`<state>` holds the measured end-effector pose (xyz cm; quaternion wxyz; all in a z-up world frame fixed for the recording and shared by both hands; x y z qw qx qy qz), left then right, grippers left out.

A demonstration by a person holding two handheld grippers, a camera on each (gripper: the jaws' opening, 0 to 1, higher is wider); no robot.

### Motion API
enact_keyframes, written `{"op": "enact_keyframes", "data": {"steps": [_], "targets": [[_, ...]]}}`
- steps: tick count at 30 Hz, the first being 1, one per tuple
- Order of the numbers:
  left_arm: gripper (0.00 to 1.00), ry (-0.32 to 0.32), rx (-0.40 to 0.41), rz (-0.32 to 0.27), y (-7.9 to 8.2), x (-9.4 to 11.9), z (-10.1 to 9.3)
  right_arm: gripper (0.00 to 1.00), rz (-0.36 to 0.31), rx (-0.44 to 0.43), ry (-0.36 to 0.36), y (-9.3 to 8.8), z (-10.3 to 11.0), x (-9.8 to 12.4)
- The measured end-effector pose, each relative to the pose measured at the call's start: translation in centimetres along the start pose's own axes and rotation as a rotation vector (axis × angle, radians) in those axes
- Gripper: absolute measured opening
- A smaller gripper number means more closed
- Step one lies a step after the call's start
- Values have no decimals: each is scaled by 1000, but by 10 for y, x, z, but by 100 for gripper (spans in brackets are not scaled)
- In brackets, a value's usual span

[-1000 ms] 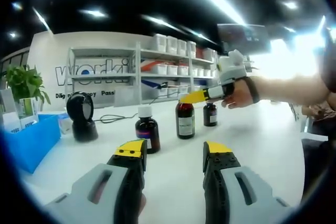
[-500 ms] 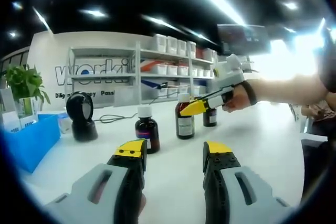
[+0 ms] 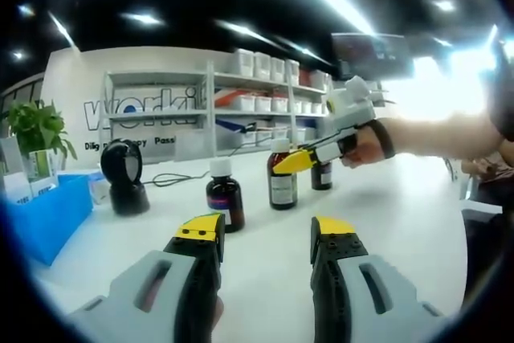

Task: Rotate the medicine bottle to make it face forward pick up the medicine bottle inspect the drug traceability code place the medicine on the table

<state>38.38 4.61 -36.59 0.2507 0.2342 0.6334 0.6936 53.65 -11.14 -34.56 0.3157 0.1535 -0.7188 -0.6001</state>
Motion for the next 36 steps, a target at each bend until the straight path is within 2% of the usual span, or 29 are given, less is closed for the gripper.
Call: {"op": "enact_keyframes", "data": {"steps": [22, 30, 36], "targets": [[33, 2, 2, -2, 0, 0, 0, 27, 21, -69, -277, 1, 8, -2], [33, 1, 1, -2, 0, 0, 0, 28, 16, -81, -295, 0, 7, -2], [33, 2, 1, -3, 0, 0, 1, 28, 5, -61, -281, -1, 9, -1]]}}
Point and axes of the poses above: the point that each gripper's makers call its tool centre point, and the gripper's own axes: x roughly backward along the fingers, z roughly to its left, y roughly out of its top, the point moved 5 cm from there along x, roughly backward along the fingers, and after that the axes turned 14 degrees about -y, right-handed, at the moved point
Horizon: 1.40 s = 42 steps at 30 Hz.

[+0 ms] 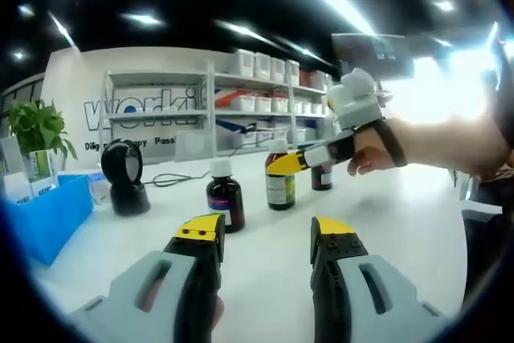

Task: Rotate the medicine bottle to make it face forward pick up the medicine bottle inspect the drug traceability code place the medicine on the table

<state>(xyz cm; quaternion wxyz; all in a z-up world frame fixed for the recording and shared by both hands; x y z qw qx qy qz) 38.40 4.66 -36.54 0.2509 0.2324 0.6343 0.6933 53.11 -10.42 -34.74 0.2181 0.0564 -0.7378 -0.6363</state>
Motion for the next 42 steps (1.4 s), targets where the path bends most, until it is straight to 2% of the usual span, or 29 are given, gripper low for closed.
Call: {"op": "enact_keyframes", "data": {"steps": [2, 5, 11, 18, 21, 29, 31, 35, 38, 39, 42], "targets": [[33, 0, 1, -1, 0, 0, 0, 31, -13, 44, 11, -2, 0, 1], [33, -1, 2, -2, 0, 0, 0, 42, -37, 28, 28, 0, -2, 1], [33, -1, 2, -4, 0, 0, 1, 43, -70, 35, 74, 1, -7, 4], [33, -1, 0, -4, 0, 0, 1, 43, -65, 14, 128, -1, -19, 4], [33, -1, 0, -4, 0, 0, 1, 42, -72, 8, 175, 0, -18, 8], [33, 1, -1, -3, 0, 0, 1, 42, -91, 15, 288, 18, -21, 10], [33, 2, 1, -4, 0, 0, 1, 44, -63, -2, 308, 21, -23, 10], [33, 2, 0, -5, 0, 0, 1, 43, -71, -20, 312, 30, -32, 6], [34, 2, -1, -4, 0, 0, 1, 42, -66, -60, 327, 29, -32, 6], [33, 2, -1, -3, 0, 0, 1, 42, -65, -65, 332, 29, -36, 0], [34, 1, -1, -5, 0, 0, 1, 41, -29, -39, 373, 24, -31, -3]]}}
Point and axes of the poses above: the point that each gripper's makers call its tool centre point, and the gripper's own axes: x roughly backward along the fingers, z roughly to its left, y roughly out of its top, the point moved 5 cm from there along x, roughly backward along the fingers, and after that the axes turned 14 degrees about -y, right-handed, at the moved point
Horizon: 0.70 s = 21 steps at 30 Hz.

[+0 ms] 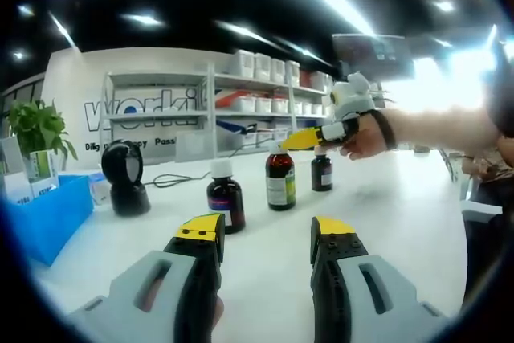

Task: Rotate the medicine bottle to make it face forward pick up the medicine bottle inspect the drug traceability code place the medicine on the table

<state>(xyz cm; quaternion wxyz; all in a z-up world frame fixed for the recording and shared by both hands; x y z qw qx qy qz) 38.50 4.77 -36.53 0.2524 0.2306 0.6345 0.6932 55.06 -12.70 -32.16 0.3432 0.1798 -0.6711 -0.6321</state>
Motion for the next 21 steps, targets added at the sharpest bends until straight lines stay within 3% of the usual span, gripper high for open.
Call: {"op": "enact_keyframes", "data": {"steps": [6, 9, 15, 21], "targets": [[33, -1, 4, -6, 0, 0, 1, 38, 30, 85, 32, -7, 10, -7], [34, -3, 2, -5, 0, 0, 0, 29, 42, 98, 28, -11, 9, -11], [34, -2, 2, -3, 0, 0, 0, 26, 54, 74, 26, -15, 12, -11], [34, -1, 2, -4, 1, 0, -1, 26, 48, 73, -30, -16, 16, -9]]}}
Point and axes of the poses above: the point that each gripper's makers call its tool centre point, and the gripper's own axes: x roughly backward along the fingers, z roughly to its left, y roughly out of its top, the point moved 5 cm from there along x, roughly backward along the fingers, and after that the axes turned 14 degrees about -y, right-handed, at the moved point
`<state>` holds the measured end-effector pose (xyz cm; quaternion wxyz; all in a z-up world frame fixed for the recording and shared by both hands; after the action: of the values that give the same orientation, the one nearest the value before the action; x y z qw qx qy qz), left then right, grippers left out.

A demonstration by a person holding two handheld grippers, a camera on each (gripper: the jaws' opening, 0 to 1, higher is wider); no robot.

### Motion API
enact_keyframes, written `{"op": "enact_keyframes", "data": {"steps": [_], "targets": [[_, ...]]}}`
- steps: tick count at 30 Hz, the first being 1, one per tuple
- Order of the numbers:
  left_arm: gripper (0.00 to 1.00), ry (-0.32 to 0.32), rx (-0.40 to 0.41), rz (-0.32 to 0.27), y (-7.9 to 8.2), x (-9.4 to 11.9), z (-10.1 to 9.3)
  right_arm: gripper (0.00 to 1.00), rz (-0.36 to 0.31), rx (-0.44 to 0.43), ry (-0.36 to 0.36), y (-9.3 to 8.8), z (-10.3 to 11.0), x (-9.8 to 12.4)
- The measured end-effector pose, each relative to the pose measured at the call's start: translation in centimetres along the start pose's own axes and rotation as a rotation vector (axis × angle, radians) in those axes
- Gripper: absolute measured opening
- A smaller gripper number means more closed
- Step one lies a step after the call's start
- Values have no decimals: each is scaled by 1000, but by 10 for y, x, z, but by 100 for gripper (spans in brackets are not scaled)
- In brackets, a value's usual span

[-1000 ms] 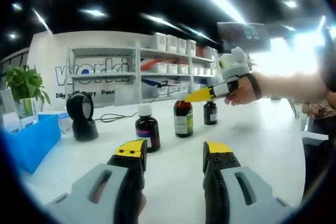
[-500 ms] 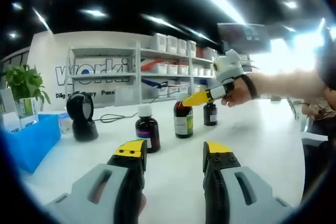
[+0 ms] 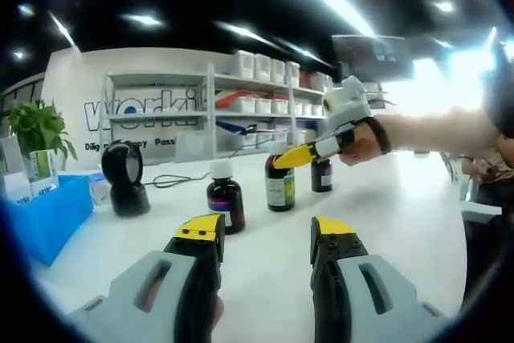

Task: Rotate the medicine bottle to make it face forward pick up the medicine bottle inspect the drug traceability code place the medicine on the table

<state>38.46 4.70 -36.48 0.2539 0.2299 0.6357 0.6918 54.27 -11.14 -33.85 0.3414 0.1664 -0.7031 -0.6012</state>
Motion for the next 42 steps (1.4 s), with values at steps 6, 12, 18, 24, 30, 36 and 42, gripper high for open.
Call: {"op": "enact_keyframes", "data": {"steps": [6, 12, 18, 24, 30, 36, 42], "targets": [[34, -3, -2, 2, 0, 0, -1, 26, 10, -15, -63, 0, 3, 3], [34, -2, -2, 0, 0, 0, 0, 26, 23, -52, -134, 0, 10, 5], [34, -2, -2, 1, 0, 0, 0, 26, 21, -55, -194, 0, 10, 5], [34, -3, -2, 1, 0, 0, -1, 26, 15, -62, -195, -1, 11, 6], [34, -1, -2, 0, 0, 0, 0, 27, 3, -70, -173, -2, 10, 6], [34, -2, -1, 2, 0, 0, -1, 33, -37, -59, -155, 1, 5, 9], [34, -1, -1, 3, 0, 0, -2, 38, -71, -39, -155, 8, 3, 19]]}}
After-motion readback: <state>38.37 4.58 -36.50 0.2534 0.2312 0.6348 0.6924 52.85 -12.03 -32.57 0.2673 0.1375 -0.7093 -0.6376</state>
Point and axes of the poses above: the point that each gripper's makers call its tool centre point, and the gripper's own axes: x roughly backward along the fingers, z roughly to its left, y roughly out of its top, the point moved 5 cm from there along x, roughly backward along the fingers, and after that the axes turned 14 degrees about -y, right-handed, at the moved point
